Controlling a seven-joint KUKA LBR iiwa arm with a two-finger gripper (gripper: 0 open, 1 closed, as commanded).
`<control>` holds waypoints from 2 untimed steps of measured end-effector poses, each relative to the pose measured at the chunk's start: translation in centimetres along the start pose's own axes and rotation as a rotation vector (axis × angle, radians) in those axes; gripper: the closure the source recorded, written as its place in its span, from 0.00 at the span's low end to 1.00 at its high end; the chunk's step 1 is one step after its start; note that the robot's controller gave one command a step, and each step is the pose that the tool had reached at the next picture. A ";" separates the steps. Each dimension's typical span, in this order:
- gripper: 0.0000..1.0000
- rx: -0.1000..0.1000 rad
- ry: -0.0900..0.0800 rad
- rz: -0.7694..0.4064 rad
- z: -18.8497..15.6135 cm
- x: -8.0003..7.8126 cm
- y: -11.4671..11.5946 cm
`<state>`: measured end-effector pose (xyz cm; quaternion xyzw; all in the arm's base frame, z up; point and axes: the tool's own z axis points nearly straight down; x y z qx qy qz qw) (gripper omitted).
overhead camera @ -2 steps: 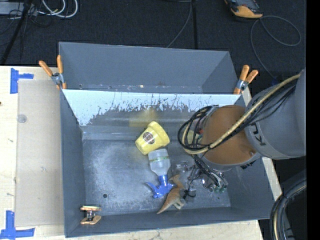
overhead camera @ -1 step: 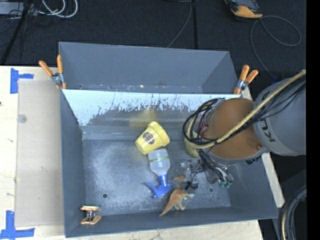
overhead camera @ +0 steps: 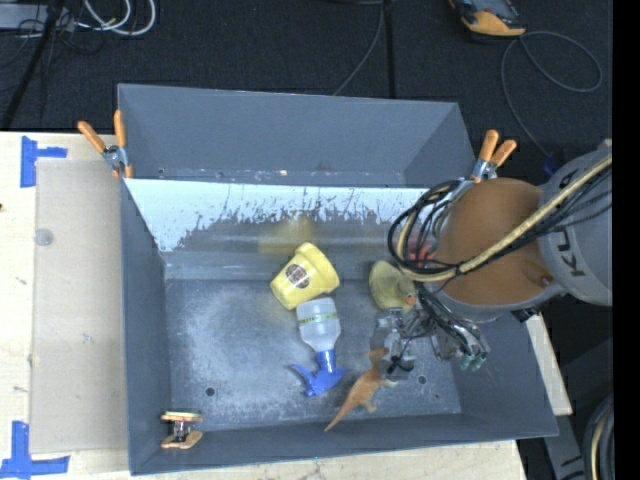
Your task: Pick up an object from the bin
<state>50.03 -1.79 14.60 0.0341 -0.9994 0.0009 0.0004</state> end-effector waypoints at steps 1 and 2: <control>1.00 0.002 -0.012 0.012 -14.5 -1.1 -0.1; 0.00 0.002 -0.012 0.011 -14.5 -1.1 -0.1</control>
Offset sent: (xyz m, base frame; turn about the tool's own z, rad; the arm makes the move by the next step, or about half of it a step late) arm 0.0000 0.0000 0.0000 0.0000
